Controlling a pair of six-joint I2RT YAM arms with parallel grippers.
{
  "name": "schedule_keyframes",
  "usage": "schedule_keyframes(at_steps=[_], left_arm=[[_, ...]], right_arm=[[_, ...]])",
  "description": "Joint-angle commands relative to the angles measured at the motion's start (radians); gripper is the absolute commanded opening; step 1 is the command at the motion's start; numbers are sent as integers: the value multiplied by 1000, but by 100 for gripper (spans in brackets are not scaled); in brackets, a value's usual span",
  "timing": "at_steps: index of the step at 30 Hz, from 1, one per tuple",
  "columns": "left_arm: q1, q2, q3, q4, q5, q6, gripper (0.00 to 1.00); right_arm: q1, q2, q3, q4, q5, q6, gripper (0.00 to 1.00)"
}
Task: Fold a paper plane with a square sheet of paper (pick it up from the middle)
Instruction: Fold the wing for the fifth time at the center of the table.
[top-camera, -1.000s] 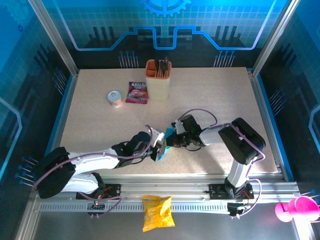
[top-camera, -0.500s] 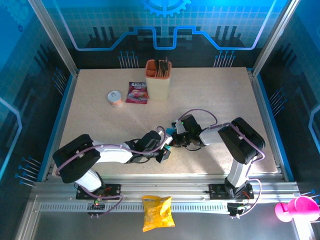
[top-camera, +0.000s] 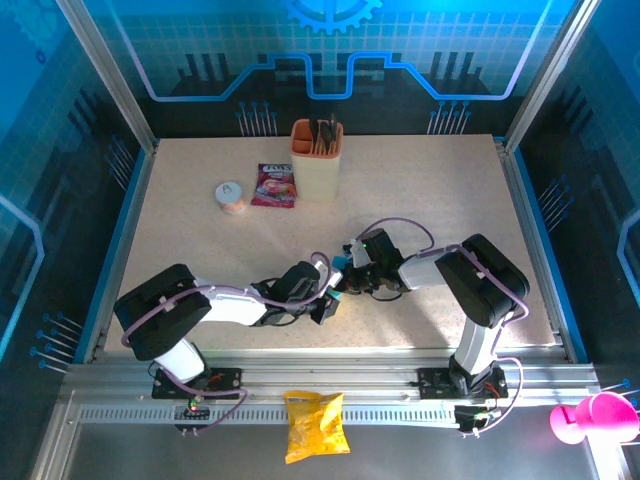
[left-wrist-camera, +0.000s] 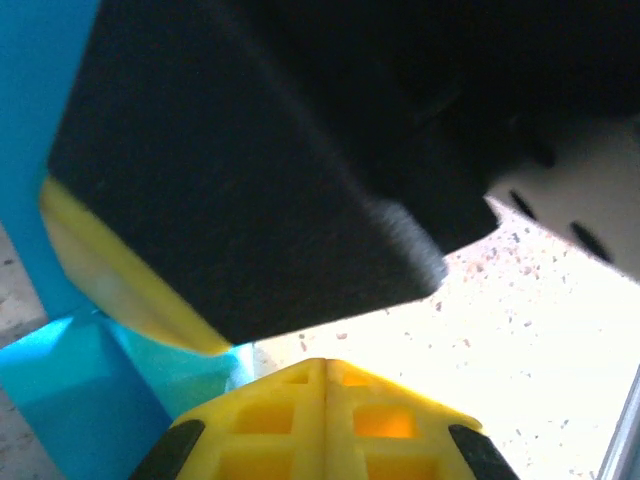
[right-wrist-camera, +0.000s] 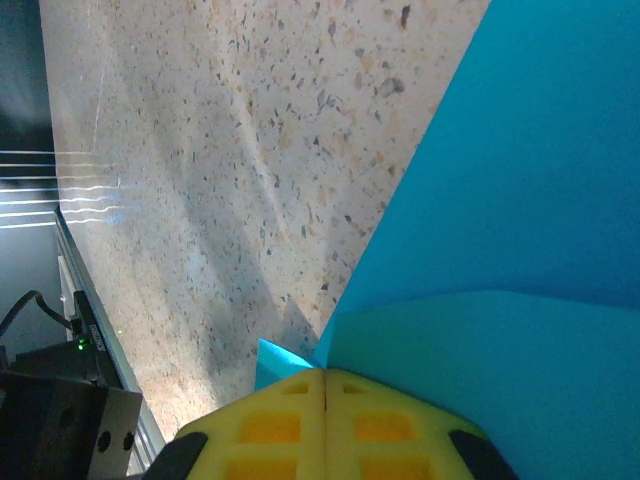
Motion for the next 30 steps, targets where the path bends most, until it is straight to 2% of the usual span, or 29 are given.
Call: schedule_keyframes(at_steps=[1, 15, 21, 30], left_arm=[[11, 8, -50, 39, -13, -35, 0], [-3, -54, -253, 167, -7, -209, 0], [-85, -80, -315, 160, -66, -289, 0], [-191, -32, -382, 164, -110, -444, 0]], right_arm=[[5, 102, -39, -166, 159, -3, 0], [5, 111, -28, -210, 190, 9, 0], [3, 115, -31, -210, 197, 17, 0], [2, 110, -32, -213, 200, 26, 0]])
